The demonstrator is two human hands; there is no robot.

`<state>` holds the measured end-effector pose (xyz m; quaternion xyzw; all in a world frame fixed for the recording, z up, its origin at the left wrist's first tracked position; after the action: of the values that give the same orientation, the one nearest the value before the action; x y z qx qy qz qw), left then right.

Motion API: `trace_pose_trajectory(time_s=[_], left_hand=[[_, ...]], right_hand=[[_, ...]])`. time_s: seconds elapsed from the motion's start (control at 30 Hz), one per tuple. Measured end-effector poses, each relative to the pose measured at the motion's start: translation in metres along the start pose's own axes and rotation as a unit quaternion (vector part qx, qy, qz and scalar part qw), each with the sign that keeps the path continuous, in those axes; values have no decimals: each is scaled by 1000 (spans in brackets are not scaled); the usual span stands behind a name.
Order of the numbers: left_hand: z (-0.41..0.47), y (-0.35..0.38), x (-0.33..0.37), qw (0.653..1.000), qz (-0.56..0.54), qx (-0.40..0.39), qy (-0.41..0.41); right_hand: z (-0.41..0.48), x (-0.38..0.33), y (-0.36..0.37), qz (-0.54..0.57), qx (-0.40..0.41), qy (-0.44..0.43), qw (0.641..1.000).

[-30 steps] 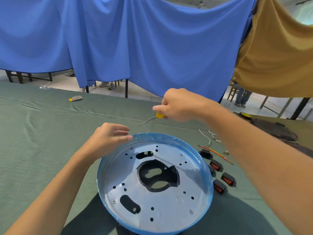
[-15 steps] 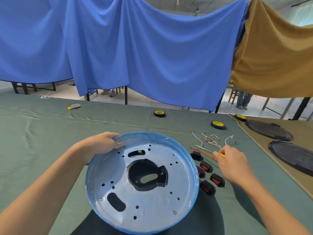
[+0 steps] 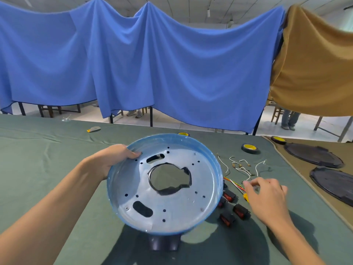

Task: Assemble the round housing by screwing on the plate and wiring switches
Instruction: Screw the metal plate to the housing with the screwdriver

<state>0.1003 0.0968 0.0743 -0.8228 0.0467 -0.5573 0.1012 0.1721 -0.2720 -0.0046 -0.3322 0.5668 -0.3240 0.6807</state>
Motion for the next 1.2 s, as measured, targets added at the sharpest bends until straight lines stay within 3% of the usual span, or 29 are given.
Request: trace_pose_trajectory(time_s=[0.2,0.43,0.53,0.63,0.73,0.83,0.9,0.97,1.07,1.13,1.2], left_hand=[[-11,2,32,977,-114,144,110],[-11,15,55,907,-29,316,276],[-12,32,58,852,37,397,339],[-13,53,55,786,145,430,419],[-7,69,47,681,302,463,480],[5,80,31,562,439,510,481],[17,84,17,509,488,525,476],[29,87,3,487,500,527,484],[41,92,-17,488,460,501,546],[48,96,-31,484,466,474,569],[56,99,-44,473,498,456,567]], right_hand=[[-2,-33,-20,88,0,-49,995],[0,-78,-26,267,-68,-60,959],[2,-100,-23,344,-107,-59,931],[0,-119,-19,412,-131,-62,900],[-6,-134,-15,487,-153,-79,856],[-11,-141,-7,544,-203,-112,807],[-12,-143,-1,582,-223,-116,773],[-11,-145,4,621,-236,-109,739],[-7,-145,13,670,-247,-92,694],[-6,-145,18,682,-249,-79,683],[-7,-143,25,670,-251,-66,696]])
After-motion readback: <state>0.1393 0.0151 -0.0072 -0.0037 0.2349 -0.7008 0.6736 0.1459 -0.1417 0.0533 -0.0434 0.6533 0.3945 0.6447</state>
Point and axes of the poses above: each hand's wrist, its own z-axis towards the middle knuckle, its own y-axis out of the palm, x = y × z, the point moved 1 cm from there along z, towards the middle knuckle, and after that the axes turned 15 degrees about -x, right-handed, at the moved point
